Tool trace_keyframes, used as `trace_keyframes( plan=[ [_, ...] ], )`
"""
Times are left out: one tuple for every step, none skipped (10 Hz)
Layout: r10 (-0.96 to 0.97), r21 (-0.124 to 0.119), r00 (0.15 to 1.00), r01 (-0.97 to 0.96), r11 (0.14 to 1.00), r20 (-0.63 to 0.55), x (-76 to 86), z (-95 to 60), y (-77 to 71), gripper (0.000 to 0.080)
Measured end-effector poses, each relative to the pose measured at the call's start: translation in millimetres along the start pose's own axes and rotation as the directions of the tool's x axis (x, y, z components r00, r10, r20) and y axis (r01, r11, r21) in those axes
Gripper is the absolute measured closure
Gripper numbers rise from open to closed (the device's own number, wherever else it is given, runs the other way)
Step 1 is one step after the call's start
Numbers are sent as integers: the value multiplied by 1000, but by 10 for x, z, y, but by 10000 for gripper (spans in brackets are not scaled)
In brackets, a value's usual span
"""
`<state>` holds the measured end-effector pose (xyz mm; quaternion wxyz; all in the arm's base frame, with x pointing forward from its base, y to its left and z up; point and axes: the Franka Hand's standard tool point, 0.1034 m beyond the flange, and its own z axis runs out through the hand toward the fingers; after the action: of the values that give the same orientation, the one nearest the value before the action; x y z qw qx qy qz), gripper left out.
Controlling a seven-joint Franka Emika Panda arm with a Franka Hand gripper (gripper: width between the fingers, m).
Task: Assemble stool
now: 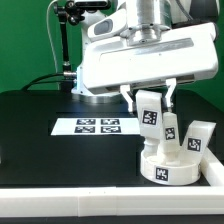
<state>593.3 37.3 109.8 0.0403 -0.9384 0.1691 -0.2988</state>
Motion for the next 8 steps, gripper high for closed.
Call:
trace_keyframes(
  plan=[
    [-7,0,1000,7,1000,20,-116,15,-12,476],
    [-10,3,999,10,1000,31,-164,19,-35,476],
    [-12,4,999,12,1000,40,-187,25,-46,476],
    [-13,3,999,13,1000,43,-198,32,-47,476],
    [-15,3,999,14,1000,46,-216,45,-48,476],
    [-16,2,999,16,1000,51,-241,65,-47,476],
    [-16,0,998,16,1000,54,-258,82,-42,476],
    [-17,0,998,17,1000,54,-256,88,-34,476]
  ],
)
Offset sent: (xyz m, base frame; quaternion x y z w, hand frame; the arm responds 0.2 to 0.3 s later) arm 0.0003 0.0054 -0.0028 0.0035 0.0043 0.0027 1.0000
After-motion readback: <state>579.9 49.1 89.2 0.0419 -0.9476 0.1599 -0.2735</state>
